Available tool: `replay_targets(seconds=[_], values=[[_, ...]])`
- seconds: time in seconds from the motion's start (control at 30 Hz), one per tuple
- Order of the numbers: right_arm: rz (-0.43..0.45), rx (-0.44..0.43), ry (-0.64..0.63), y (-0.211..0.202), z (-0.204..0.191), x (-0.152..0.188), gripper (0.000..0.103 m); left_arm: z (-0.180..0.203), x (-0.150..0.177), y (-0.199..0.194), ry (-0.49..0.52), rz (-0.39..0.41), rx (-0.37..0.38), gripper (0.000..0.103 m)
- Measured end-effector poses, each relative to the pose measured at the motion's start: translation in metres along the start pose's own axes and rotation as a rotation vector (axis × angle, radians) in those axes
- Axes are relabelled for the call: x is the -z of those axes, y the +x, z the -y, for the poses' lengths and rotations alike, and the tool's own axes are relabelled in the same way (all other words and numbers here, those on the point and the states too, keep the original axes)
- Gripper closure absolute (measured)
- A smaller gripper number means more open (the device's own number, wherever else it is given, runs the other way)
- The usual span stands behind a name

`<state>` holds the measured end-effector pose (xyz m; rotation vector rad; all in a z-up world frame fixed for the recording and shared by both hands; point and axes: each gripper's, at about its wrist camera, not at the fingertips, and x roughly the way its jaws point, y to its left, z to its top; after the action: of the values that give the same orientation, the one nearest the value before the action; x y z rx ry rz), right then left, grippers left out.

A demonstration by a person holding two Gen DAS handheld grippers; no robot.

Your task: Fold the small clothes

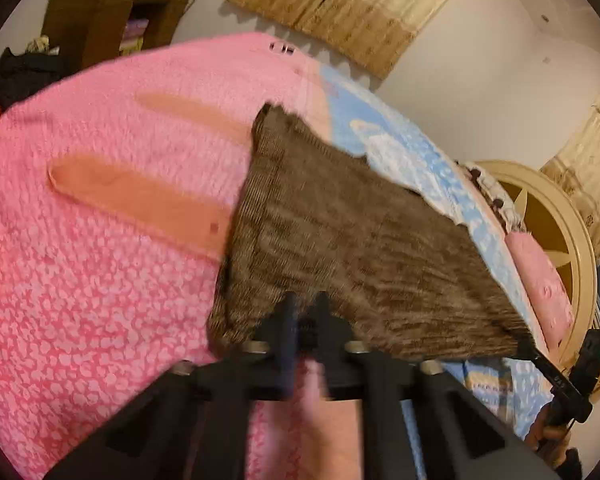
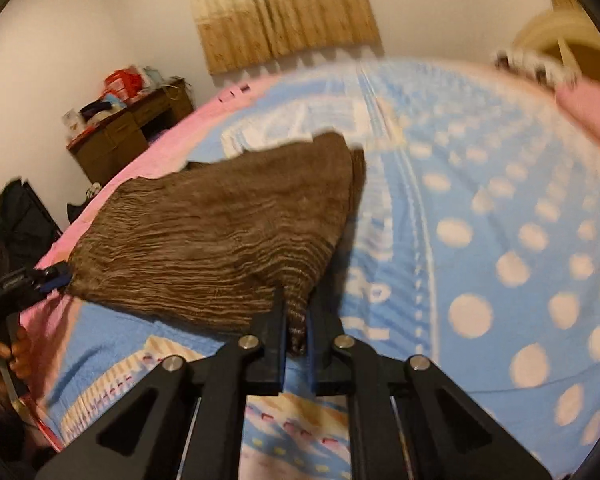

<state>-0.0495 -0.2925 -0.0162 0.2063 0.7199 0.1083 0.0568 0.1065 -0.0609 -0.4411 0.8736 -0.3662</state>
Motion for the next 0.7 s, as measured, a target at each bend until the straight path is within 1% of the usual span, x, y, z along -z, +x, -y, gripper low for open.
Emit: replay_targets(seconds=[0.07, 0.1, 0.17, 0.2, 0.23, 0.3, 0.37, 0.4, 0.43, 0.47, 0.5, 0.57, 0.63, 0.7], values=[[-0.016, -0.023, -0.005, -0.005, 0.001, 0.003, 0.093, -0.006, 0.002, 0.001, -0.008, -0.013, -0.001, 0.100], [-0.040, -0.018, 0.002, -0.004, 0.005, 0.007, 0.093, -0.008, 0.004, -0.002, -0.005, -0.010, -0.004, 0.100], [-0.109, 0.020, 0.015, 0.006, 0.016, 0.024, 0.093, -0.016, 0.004, -0.010, -0.002, 0.002, -0.028, 0.100], [-0.130, 0.020, 0.028, 0.010, 0.022, 0.032, 0.093, -0.019, 0.004, -0.013, -0.004, 0.003, -0.035, 0.100], [-0.092, -0.019, 0.060, 0.005, 0.031, 0.038, 0.093, -0.021, 0.003, -0.016, -0.006, 0.001, -0.040, 0.100], [-0.104, -0.030, 0.091, 0.003, 0.036, 0.037, 0.093, -0.024, 0.002, -0.023, 0.001, -0.002, -0.062, 0.100], [-0.111, -0.011, 0.076, 0.000, 0.035, 0.032, 0.085, -0.016, -0.005, -0.029, 0.033, -0.001, -0.103, 0.100], [-0.102, -0.006, 0.073, -0.004, 0.035, 0.027, 0.083, -0.012, -0.008, -0.032, 0.058, 0.014, -0.131, 0.100], [-0.086, -0.007, 0.071, -0.008, 0.035, 0.022, 0.079, -0.005, -0.013, -0.036, 0.084, 0.040, -0.161, 0.100], [-0.042, -0.002, 0.064, -0.014, 0.033, 0.012, 0.072, 0.002, -0.019, -0.037, 0.101, 0.066, -0.176, 0.100], [0.015, 0.011, 0.054, -0.019, 0.030, 0.001, 0.069, 0.008, -0.025, -0.036, 0.107, 0.083, -0.168, 0.100], [0.077, 0.017, 0.026, -0.017, 0.021, -0.019, 0.069, 0.016, -0.036, -0.027, 0.095, 0.087, -0.143, 0.100], [0.084, 0.022, -0.006, 0.002, 0.007, -0.047, 0.069, 0.026, -0.048, -0.009, 0.076, 0.066, -0.118, 0.099], [0.085, 0.013, -0.030, 0.024, -0.006, -0.067, 0.069, 0.038, -0.056, 0.007, 0.088, 0.071, -0.090, 0.099]])
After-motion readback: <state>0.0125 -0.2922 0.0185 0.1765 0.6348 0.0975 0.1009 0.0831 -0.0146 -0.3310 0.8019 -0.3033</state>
